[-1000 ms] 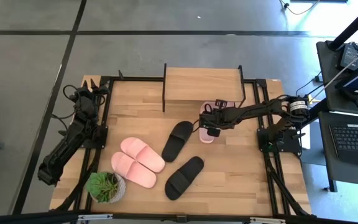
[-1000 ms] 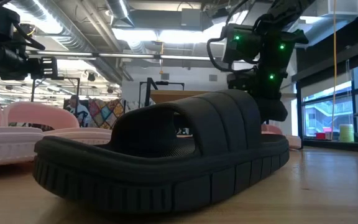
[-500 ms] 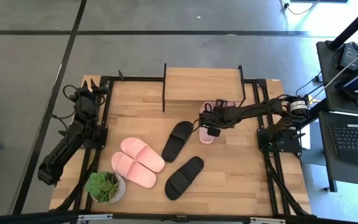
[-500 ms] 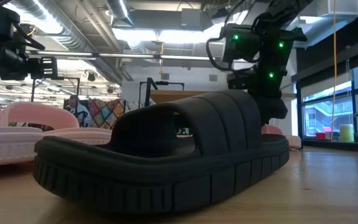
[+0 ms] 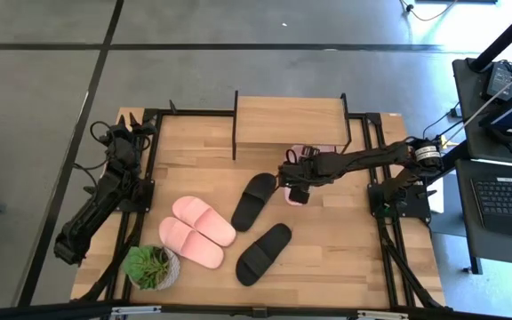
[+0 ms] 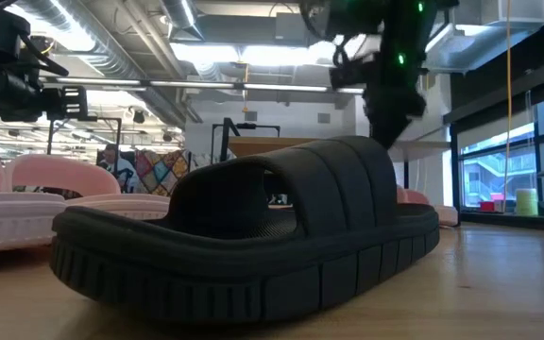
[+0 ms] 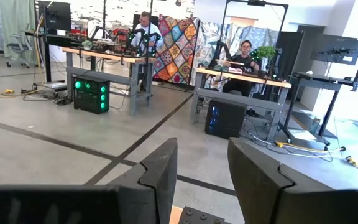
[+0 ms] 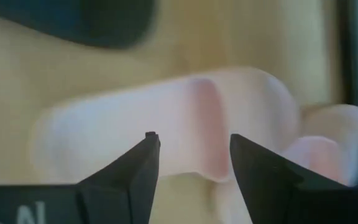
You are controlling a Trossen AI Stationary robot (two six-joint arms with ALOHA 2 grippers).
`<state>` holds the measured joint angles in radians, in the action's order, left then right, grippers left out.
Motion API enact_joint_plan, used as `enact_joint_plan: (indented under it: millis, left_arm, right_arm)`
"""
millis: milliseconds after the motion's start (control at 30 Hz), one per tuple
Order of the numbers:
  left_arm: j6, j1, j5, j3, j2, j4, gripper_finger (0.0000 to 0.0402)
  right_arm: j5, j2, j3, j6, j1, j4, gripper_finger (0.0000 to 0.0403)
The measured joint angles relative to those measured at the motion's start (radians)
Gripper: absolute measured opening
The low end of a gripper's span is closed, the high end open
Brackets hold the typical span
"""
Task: Pick and place slides into the shelf
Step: Put the pink slipper under the shelf
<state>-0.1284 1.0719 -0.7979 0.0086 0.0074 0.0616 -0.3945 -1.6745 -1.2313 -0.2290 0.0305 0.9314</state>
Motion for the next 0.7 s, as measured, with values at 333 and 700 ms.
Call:
enact_joint_plan:
  millis: [333,700]
  left_arm:
    - [0.0,0.0,0.0,0.0,0.0,0.0,0.0134]
    - [0.0,0.0,0.0,0.0,0.0,0.0,0.0134]
  right_arm:
    - [0.086,0.0,0.007,-0.106,0.136,-0.042,0.0197]
    - [0.125,0.0,0.208,-0.109,0.227,-0.252,0.0189]
